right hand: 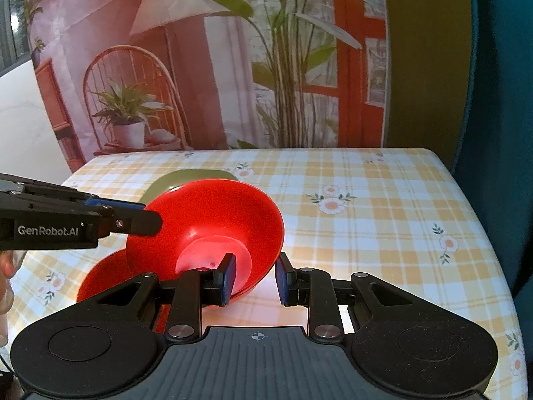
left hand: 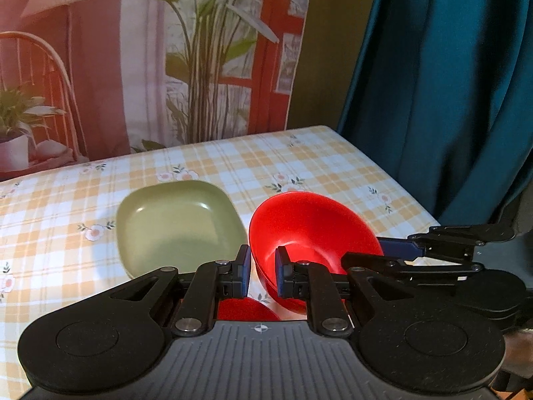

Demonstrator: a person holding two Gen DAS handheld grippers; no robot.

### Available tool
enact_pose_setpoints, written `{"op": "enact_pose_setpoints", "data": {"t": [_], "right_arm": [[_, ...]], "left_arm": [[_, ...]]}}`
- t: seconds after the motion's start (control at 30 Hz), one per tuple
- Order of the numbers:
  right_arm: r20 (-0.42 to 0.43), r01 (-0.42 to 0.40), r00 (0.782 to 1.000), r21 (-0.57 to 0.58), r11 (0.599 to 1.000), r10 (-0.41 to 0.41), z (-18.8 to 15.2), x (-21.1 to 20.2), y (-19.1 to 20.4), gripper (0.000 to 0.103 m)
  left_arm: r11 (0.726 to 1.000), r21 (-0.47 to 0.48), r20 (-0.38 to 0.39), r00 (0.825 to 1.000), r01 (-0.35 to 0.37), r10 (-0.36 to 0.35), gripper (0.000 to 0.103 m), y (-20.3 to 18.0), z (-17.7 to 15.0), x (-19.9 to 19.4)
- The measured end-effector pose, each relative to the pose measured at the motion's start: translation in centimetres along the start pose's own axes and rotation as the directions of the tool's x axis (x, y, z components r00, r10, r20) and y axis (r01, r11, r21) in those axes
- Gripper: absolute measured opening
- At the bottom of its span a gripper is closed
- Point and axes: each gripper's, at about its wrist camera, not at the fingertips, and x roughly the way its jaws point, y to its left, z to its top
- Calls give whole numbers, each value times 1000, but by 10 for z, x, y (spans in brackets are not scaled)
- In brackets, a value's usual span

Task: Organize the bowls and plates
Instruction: 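Lift the right gripper's red bowl and lower it into the bowl at the left gripper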

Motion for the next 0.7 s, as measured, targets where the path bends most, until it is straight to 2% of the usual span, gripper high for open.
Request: {"op": "enact_pose_setpoints", "data": {"t": [0.37,0.7], "right_arm": [[10,-36,999,-34,999,36,7,-1,33,24],[-40,-66,997,-73,995,63,-2,13,67,24]], "left_arm": [[999,-39,39,999,-18,20,16,18,-10,-26],[996,-90,30,999,-29,32,16,43,-34,-44]]}}
